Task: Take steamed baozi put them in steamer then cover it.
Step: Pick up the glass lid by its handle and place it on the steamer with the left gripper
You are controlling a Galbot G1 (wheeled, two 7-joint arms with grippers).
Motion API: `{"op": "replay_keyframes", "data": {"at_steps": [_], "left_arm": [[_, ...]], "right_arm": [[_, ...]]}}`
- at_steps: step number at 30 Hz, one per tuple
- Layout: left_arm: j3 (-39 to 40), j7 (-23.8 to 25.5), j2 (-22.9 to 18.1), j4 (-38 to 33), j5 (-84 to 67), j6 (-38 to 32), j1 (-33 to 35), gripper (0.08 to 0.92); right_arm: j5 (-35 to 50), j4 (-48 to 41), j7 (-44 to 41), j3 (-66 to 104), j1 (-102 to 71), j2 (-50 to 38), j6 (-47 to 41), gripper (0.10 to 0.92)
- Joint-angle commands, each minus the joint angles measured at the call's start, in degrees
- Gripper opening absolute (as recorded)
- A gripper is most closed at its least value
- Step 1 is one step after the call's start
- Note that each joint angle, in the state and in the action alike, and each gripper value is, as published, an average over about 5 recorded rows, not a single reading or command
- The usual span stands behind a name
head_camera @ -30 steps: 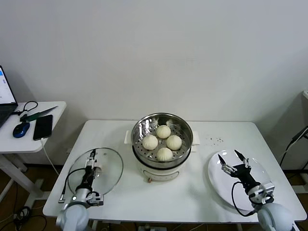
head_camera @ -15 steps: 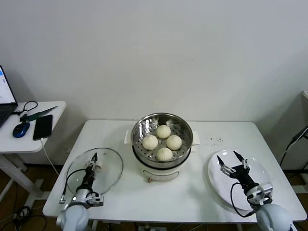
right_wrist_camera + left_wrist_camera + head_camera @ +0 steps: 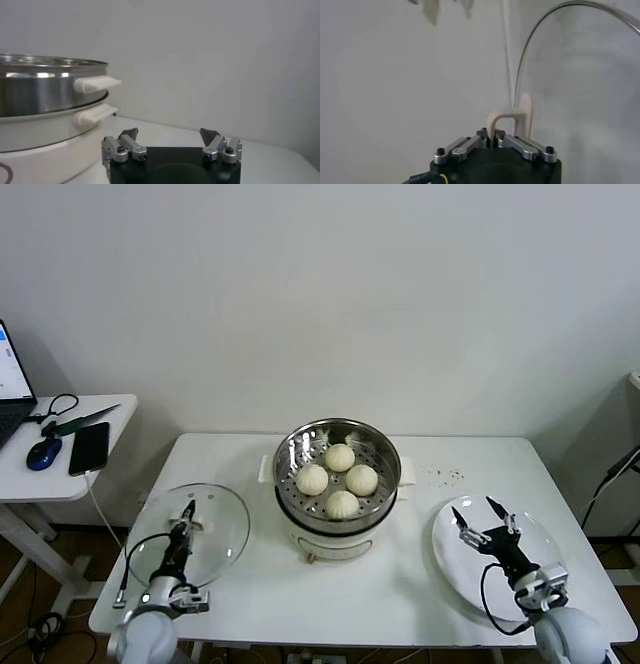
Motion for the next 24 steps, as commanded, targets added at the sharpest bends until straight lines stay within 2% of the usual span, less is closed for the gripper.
{"op": "replay_keyframes", "data": {"at_steps": [1, 7, 13, 17, 19, 22, 24], "left_arm": [[2.46, 0.98, 3.5, -21.61, -5.52, 13.92, 10.02, 0.152], [6.71, 3.06, 9.1, -30.85, -6.71, 25.17, 13.11, 0.152], [13.78, 5.56, 16.36, -33.87, -10.33, 34.76, 10.84, 0.152], [20.98, 9.45, 22.33, -35.51, -13.37, 41.68, 5.14, 0.152], [25.49, 11.93, 24.61, -35.53, -13.4, 44.37, 0.02, 0.152], [31.9, 17.12, 25.54, -34.26, -11.8, 46.97, -7.57, 0.152], [35.07, 21.14, 24.09, -32.92, -9.38, 47.21, -11.41, 0.152]], "right_arm": [[-0.53, -0.39, -0.12, -0.01, 0.37, -0.32, 0.21, 0.823], [-1.0, -1.55, -0.17, -0.6, 1.48, -1.98, 0.31, 0.823], [-0.88, -2.72, -0.12, -1.58, 3.72, -4.17, 0.35, 0.823], [-0.87, -2.8, -0.1, -2.43, 4.5, -5.36, 0.33, 0.823], [-0.94, -3.26, -0.11, -2.89, 5.19, -5.95, 0.32, 0.823], [-0.99, -3.95, -0.09, -3.1, 6.16, -6.33, 0.29, 0.823], [-1.0, -4.12, -0.07, -3.07, 6.48, -6.34, 0.25, 0.823]]}}
